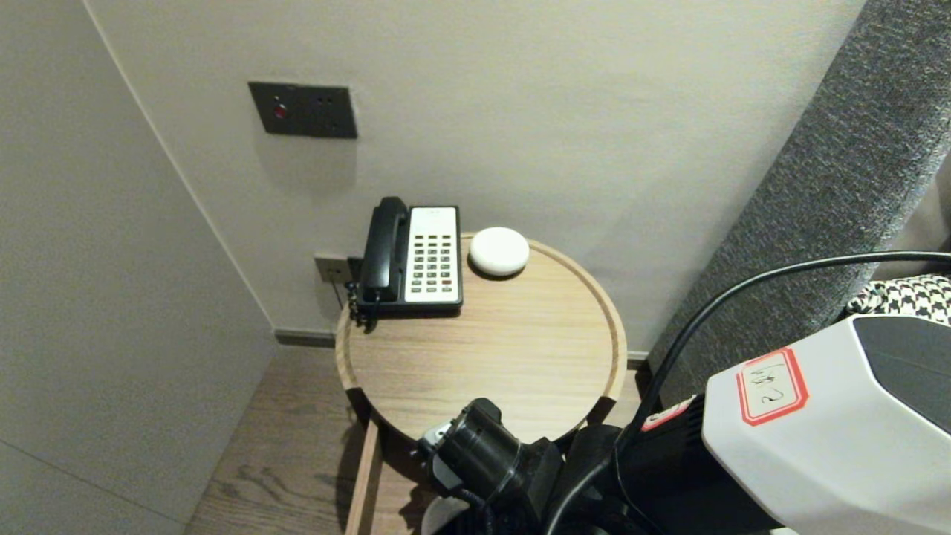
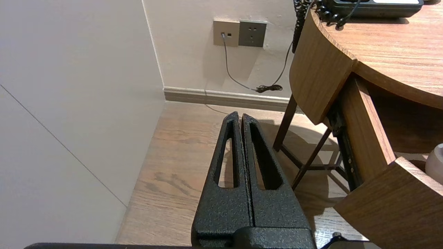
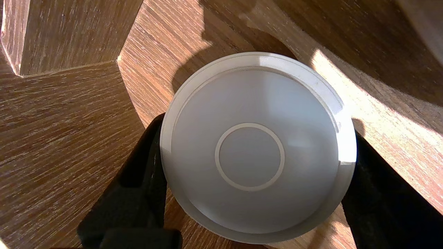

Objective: Put the remote controls on the table in the drawer one by one

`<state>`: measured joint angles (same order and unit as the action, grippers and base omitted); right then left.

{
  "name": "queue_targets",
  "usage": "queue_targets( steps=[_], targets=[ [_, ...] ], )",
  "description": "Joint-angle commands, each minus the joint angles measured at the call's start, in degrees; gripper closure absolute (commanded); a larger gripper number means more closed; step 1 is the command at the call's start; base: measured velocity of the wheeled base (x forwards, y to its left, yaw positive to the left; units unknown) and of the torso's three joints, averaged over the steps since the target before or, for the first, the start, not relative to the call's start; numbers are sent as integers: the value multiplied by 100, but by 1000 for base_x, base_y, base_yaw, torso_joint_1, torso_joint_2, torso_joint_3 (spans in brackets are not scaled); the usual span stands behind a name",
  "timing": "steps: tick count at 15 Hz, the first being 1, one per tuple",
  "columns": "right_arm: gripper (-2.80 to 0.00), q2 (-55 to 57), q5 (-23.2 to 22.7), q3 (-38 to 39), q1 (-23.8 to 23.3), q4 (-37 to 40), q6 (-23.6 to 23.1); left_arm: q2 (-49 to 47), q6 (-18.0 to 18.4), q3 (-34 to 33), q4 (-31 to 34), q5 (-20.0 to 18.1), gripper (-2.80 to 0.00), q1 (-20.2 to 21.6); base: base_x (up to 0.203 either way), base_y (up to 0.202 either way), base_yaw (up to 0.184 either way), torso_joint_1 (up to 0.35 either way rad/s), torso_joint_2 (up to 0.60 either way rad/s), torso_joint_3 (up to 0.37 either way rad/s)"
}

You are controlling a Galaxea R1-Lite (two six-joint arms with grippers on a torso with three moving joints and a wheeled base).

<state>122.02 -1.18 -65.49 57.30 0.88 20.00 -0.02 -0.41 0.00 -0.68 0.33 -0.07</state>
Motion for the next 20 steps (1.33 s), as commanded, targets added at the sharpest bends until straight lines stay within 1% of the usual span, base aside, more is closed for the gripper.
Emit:
queue_targets(
  steps=[1,8,12,13,15,20],
  targets=[
    [-280,-14,10,19,18,-9,21,2,-2,0,-2,2,0,-1,0,0,0,0,0,0],
    [-280,-258,66,93,45,9,30,2,-11,0,-2,2,0,-1,0,0,0,0,0,0],
    [-280,-526,74,282,45,-8,41,2,-2,0,-2,2,0,-1,0,0,0,0,0,0],
    [-280,-558,71,297,43,-4,68,2,-3,0,-2,2,0,-1,0,0,0,0,0,0],
    [-280,-760,66,323,36,8,294,2,-2,0,-2,2,0,-1,0,0,0,0,0,0],
    [-280,-1337,58,382,-4,29,366,2,-2,0,-2,2,0,-1,0,0,0,0,0,0]
  ],
)
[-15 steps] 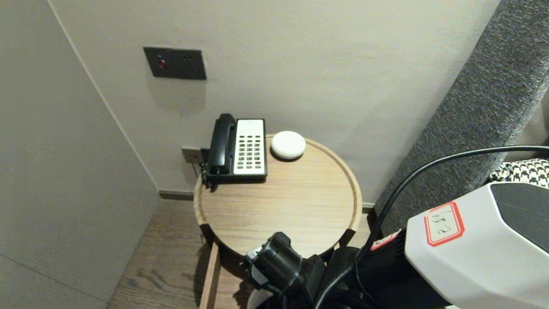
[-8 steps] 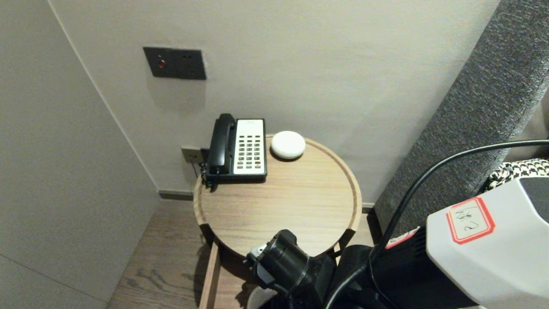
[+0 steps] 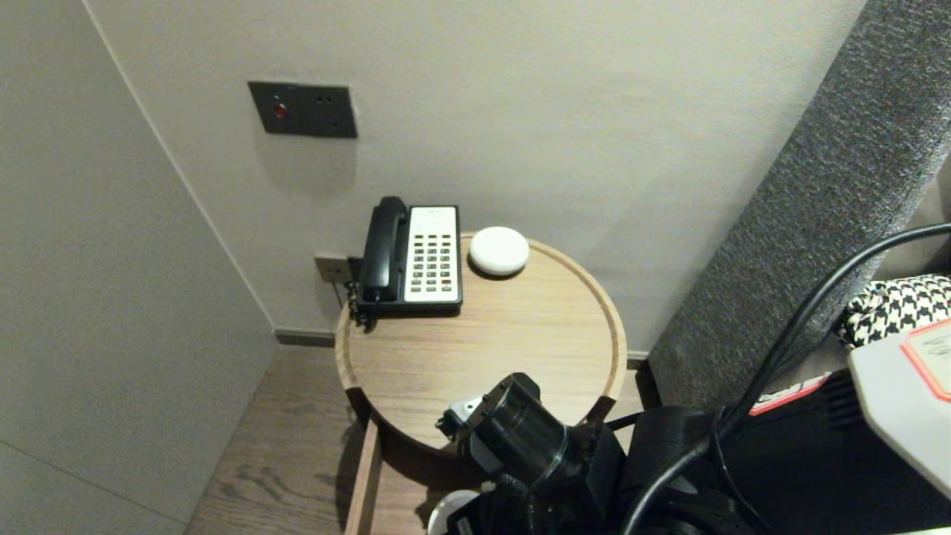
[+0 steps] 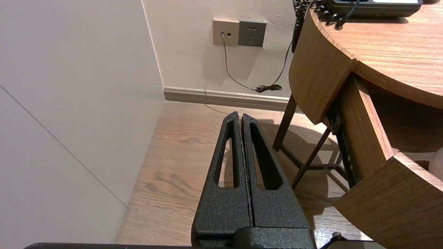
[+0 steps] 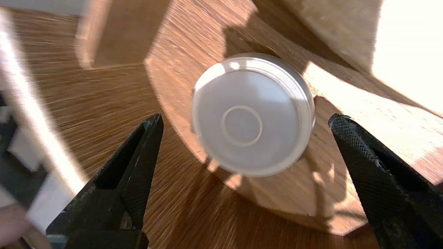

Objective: Put the remote controls on the table in the drawer one by one, then close the nightstand drawer

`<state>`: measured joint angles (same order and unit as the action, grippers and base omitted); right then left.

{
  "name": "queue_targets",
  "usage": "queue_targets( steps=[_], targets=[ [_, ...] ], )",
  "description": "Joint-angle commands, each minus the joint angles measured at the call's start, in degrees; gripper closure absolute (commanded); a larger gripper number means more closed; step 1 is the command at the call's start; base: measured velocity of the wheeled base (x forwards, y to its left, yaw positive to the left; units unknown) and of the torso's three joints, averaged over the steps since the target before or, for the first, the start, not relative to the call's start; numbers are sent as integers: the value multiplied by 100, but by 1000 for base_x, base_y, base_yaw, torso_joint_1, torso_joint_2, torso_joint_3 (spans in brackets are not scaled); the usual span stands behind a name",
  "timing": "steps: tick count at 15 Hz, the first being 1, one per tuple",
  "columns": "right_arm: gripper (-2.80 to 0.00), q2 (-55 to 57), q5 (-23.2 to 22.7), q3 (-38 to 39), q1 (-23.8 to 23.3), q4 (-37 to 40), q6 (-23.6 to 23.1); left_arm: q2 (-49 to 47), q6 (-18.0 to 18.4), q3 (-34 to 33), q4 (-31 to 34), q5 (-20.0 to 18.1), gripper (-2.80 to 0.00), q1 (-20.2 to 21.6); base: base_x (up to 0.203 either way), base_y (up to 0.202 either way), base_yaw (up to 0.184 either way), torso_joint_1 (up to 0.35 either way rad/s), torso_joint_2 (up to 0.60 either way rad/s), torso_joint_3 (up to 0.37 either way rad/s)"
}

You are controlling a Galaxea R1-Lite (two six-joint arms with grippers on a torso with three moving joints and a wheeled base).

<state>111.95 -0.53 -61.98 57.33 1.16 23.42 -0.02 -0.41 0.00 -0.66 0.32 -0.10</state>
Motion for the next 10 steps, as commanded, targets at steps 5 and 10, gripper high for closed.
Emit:
queue_targets(
  steps=[5,10],
  targets=[
    [-280,-1128,9,227,-174,45,180,2,-2,0,-4,3,0,1,0,0,0,0,0,0],
    [0,-2168,0,693,-909,179,161,2,-2,0,-4,3,0,1,0,0,0,0,0,0]
  ],
)
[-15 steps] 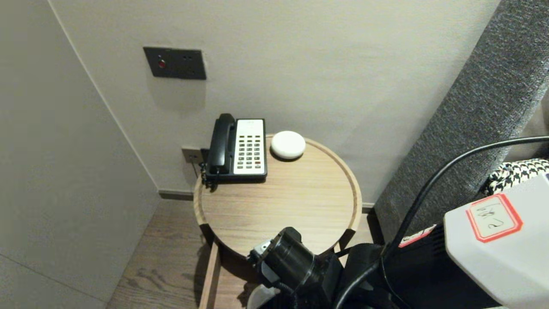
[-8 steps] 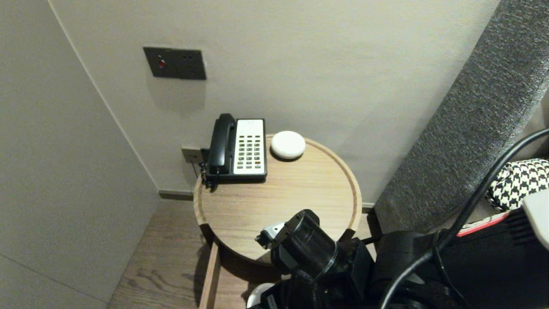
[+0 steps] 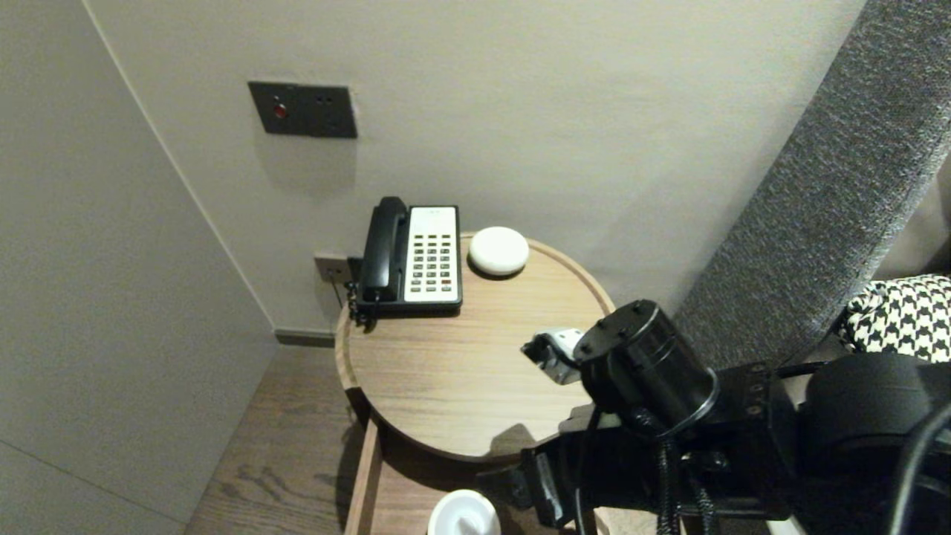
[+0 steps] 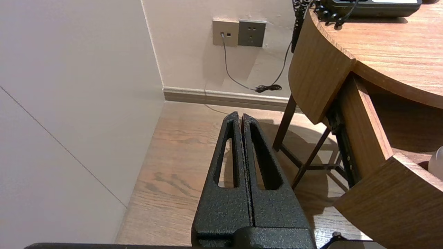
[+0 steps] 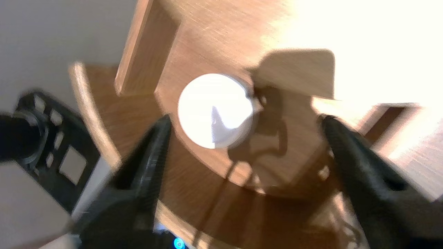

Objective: Close the nightstand drawer

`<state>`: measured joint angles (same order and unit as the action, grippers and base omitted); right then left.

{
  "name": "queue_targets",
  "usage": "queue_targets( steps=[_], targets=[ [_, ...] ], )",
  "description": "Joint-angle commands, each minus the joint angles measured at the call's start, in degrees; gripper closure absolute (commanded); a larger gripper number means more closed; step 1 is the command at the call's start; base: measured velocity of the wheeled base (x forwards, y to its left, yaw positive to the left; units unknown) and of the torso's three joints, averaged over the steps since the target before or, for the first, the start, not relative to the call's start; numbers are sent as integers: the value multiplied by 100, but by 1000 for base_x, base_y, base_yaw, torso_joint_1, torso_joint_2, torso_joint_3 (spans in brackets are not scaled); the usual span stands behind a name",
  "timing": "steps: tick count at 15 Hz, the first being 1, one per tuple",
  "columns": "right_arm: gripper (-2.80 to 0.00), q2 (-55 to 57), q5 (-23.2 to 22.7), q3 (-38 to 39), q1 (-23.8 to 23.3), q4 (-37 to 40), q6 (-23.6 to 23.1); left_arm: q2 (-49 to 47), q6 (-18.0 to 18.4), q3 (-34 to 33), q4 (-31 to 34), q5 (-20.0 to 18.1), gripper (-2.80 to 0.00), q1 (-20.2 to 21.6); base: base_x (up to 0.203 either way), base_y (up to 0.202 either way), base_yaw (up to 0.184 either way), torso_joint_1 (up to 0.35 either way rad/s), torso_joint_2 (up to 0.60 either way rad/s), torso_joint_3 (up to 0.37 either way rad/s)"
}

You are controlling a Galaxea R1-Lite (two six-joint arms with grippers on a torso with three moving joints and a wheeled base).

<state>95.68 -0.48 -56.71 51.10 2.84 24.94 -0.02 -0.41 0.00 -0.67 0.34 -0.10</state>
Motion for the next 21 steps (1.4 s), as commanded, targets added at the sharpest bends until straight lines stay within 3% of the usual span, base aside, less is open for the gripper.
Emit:
queue_targets(
  steps=[1,6,10,17,21],
  targets=[
    [0,-767,-14,280,-514,18,10,2,-2,0,-3,1,0,1,0,0,0,0,0,0],
    [0,-1658,-52,962,-1063,175,70,2,-2,0,-3,1,0,1,0,0,0,0,0,0],
    [0,-2096,-26,1769,-1097,553,233,2,-2,0,-3,1,0,1,0,0,0,0,0,0],
    [0,-2501,-51,3058,-1031,561,424,2,-2,0,-3,1,0,1,0,0,0,0,0,0],
    [0,-2192,-525,3166,-962,523,390,2,-2,0,-3,1,0,1,0,0,0,0,0,0]
  ],
)
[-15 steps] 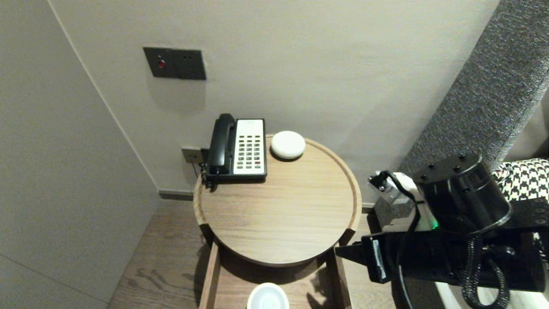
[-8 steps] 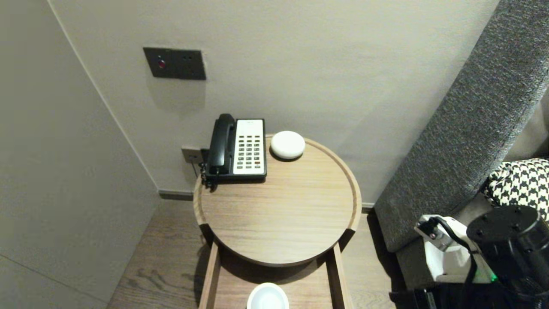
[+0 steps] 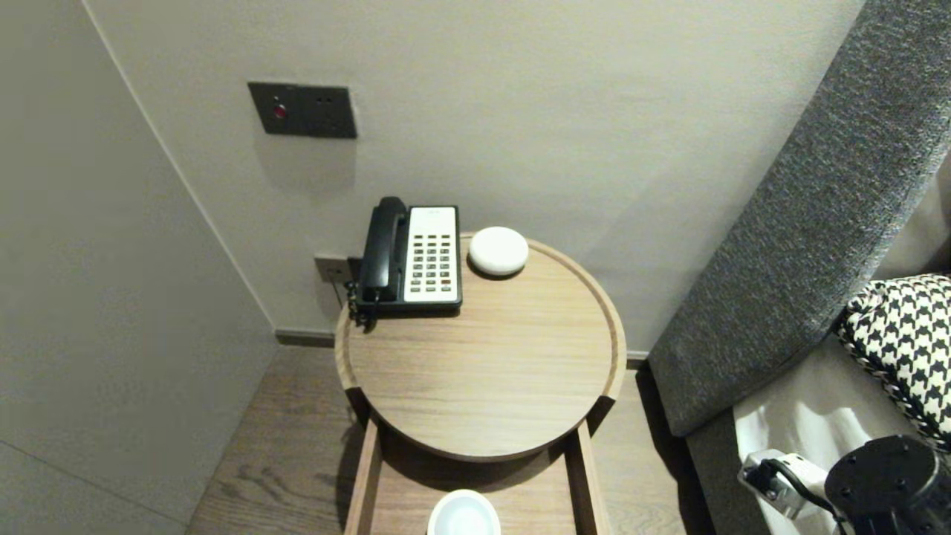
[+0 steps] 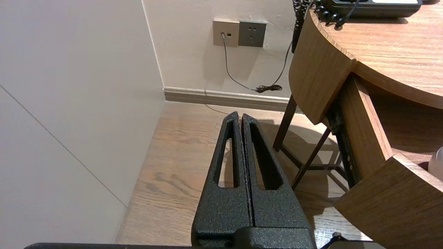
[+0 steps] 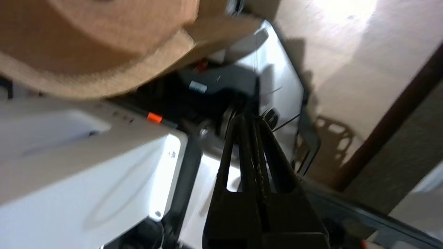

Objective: Close the nightstand drawer

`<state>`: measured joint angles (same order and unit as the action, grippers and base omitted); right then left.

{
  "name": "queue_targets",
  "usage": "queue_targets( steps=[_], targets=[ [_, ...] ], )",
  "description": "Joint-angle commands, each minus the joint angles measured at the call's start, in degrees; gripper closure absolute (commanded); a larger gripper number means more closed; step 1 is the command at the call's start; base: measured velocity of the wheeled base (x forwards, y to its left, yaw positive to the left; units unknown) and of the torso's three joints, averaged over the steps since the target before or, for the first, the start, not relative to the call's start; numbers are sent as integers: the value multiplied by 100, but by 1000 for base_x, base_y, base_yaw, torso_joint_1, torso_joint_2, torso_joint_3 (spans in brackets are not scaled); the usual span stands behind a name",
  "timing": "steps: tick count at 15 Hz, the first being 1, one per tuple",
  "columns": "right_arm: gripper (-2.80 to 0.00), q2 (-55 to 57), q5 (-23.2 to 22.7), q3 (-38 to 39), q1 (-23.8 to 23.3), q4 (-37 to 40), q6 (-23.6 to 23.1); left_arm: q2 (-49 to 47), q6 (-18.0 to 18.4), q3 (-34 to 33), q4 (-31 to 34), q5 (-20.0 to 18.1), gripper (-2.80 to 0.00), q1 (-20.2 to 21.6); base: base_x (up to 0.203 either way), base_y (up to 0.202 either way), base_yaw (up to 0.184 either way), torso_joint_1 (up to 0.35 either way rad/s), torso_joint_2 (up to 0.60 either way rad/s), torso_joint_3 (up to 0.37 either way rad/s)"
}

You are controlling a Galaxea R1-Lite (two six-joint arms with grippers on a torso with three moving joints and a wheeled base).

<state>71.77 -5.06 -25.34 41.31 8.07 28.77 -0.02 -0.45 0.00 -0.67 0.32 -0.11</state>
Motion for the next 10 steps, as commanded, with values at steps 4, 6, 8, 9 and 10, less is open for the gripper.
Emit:
queue_targets(
  steps=[4,6,8,9,10],
  targets=[
    [0,1067,-92,-1,171,-193,-130,2,1,0,-3,4,0,2,0,0,0,0,0,0],
    [0,1398,-69,52,261,-995,-148,2,1,0,-3,4,0,2,0,0,0,0,0,0],
    [0,1552,-57,-22,298,-1242,-144,2,1,0,-3,4,0,2,0,0,0,0,0,0],
    [0,1599,-54,-80,299,-1255,-138,2,1,0,-3,4,0,2,0,0,0,0,0,0],
    [0,1640,-43,-164,299,-1261,-136,2,1,0,-3,4,0,2,0,0,0,0,0,0]
  ],
)
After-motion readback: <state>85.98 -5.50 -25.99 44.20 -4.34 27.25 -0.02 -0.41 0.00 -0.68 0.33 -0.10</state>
